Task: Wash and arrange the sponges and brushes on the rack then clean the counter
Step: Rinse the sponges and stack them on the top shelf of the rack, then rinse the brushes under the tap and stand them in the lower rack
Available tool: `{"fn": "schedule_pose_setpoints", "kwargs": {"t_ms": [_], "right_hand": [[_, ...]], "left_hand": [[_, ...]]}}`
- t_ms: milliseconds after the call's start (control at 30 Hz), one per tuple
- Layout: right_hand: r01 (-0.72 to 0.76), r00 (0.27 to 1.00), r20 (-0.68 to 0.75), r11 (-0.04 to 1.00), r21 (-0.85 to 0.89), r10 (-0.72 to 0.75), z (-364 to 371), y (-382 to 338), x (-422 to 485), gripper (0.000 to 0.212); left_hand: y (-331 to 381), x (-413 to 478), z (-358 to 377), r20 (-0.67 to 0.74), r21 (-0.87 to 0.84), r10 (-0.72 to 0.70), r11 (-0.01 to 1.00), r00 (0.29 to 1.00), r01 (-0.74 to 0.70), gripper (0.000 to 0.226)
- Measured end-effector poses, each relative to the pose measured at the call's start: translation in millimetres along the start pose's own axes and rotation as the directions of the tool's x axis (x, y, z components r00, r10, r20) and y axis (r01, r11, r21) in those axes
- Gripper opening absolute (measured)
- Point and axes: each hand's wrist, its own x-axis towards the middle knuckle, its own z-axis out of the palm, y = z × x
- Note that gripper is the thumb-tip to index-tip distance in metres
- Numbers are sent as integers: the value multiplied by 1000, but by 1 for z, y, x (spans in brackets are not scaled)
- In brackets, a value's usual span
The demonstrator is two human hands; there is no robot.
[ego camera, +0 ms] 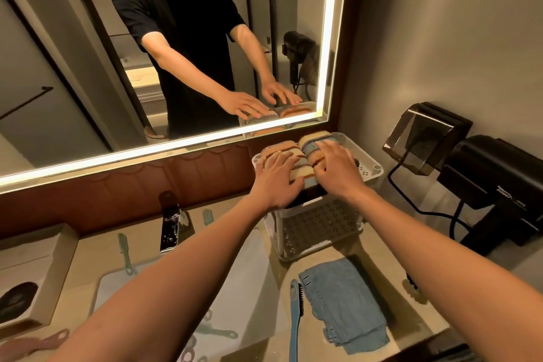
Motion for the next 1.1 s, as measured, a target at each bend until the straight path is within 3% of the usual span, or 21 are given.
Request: {"fn": "schedule_pose_setpoints", "kwargs": {"t_ms": [600, 800, 1000, 1100], "right_hand": [[252, 964, 78, 967, 40, -255, 112, -167, -19, 55], [212, 971, 84, 970, 121, -223, 160, -178, -52, 53], [121, 977, 159, 985, 127, -141, 208, -171, -114, 54], [142, 971, 175, 983, 117, -162, 226, -170, -142, 50]], "left_hand": [[-139, -119, -40, -89, -13, -233, 972, 968, 233, 53], [-165, -147, -21, -118, 65, -102, 992, 988, 110, 56], [-177, -206, 17, -127, 51, -97, 993, 987, 104, 51], [-178, -238, 26, -134, 23, -60, 998, 989, 64, 49]]}}
